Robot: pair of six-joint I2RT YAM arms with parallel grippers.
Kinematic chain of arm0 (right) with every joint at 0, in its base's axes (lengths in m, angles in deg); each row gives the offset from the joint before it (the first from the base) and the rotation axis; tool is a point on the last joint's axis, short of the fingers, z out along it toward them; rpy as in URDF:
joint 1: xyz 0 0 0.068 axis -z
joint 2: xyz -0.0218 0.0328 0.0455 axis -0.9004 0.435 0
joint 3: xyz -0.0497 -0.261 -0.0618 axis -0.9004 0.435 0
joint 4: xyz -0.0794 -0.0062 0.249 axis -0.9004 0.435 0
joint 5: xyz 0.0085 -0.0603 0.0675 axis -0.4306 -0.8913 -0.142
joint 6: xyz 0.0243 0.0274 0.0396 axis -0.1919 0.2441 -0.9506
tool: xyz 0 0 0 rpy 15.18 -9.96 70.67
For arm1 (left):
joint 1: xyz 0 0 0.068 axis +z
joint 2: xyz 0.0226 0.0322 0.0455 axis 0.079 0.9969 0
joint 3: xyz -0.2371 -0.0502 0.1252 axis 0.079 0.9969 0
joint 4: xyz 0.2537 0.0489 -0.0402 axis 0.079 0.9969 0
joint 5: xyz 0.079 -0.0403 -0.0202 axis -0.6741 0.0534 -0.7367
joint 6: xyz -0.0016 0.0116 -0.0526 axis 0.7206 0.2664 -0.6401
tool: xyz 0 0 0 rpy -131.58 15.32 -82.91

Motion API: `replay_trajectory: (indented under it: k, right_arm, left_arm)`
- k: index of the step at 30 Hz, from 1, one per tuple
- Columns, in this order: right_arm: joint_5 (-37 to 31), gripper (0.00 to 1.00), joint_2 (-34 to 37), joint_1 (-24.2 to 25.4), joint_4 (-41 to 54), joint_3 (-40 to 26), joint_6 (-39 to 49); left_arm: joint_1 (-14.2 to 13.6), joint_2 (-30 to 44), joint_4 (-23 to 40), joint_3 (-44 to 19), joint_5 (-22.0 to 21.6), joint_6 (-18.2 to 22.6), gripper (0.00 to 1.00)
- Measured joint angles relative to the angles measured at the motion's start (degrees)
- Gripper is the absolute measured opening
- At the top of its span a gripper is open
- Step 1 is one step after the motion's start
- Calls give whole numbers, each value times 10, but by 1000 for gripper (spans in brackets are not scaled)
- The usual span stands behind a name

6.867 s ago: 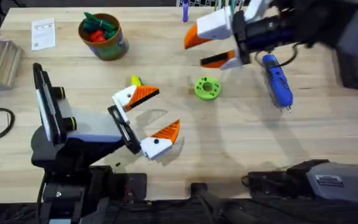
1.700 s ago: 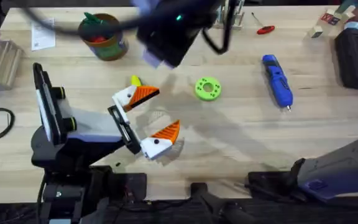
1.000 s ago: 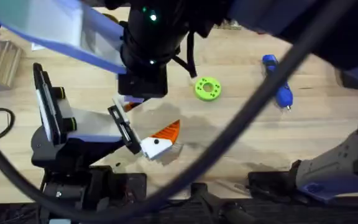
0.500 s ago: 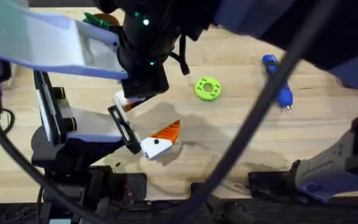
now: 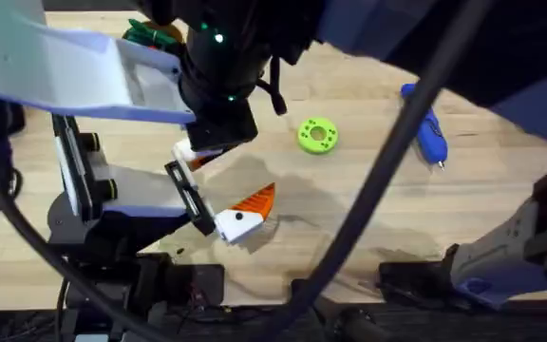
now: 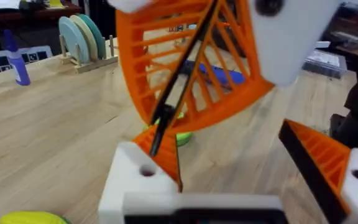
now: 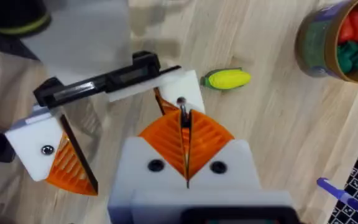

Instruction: Pick up the gripper from the table and insert it into the empty holder that is missing its gripper. Then pick up a screw, insert it into the mounting hole, and use the screwdriver to tighten it. Finally, clean up the table by picking up the vegetable and placing it into the bucket.

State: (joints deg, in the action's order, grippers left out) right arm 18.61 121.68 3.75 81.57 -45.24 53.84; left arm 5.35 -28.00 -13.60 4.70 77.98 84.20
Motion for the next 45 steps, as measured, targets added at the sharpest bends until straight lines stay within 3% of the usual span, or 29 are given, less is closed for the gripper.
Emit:
replay_trajectory:
  k: [45]
  right_arm:
    - [-11,6,15,0,-2,0,6]
  left_arm:
    - [0,0,0,0,0,0,986]
